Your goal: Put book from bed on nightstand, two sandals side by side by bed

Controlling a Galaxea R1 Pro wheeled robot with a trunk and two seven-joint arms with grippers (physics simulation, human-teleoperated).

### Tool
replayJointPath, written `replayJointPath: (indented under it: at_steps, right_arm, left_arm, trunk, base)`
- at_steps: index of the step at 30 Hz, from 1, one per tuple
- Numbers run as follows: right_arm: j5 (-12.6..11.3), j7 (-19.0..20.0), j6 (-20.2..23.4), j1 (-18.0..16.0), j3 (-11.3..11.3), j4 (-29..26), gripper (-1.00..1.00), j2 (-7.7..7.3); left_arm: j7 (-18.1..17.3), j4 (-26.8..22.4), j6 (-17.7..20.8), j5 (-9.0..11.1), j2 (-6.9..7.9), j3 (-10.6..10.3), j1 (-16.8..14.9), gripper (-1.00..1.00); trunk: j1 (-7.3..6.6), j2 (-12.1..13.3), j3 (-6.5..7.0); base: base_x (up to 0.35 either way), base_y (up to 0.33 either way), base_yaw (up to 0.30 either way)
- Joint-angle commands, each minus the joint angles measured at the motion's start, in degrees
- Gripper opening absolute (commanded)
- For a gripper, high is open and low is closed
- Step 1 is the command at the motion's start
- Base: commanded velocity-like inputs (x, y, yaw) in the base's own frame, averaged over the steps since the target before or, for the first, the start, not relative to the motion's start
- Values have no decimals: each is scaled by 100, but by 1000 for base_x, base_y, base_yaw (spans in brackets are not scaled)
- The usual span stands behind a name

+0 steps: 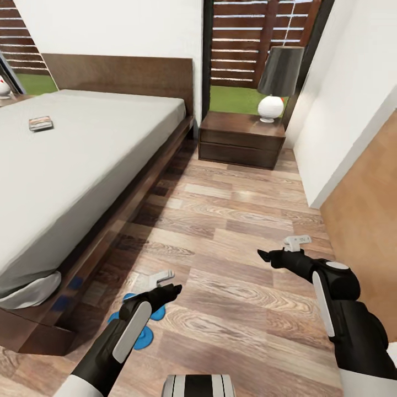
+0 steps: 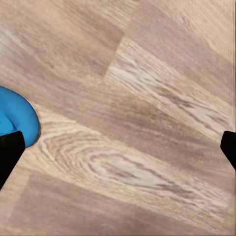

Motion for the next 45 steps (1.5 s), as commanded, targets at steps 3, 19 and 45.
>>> replayJointPath:
  at_steps: [3, 19, 45]
  right_arm:
    - [58, 55, 28, -1, -19, -6, 100, -6]
    - [45, 48, 315, -9, 21, 13, 100, 34]
    - [111, -12, 288, -10, 56, 22, 100, 83]
  left_arm:
    - [40, 94, -169, 63, -4, 28, 1, 100]
    - [-12, 822, -479, 439, -42, 395, -5, 100]
    - [-17, 1015, -609, 443, -21, 399, -34, 100]
  trunk:
    - [-8, 2, 63]
    - [-50, 24, 417]
    - [-114, 57, 971]
  base:
    - [0, 0, -267]
    - [0, 0, -198]
    - [0, 0, -11]
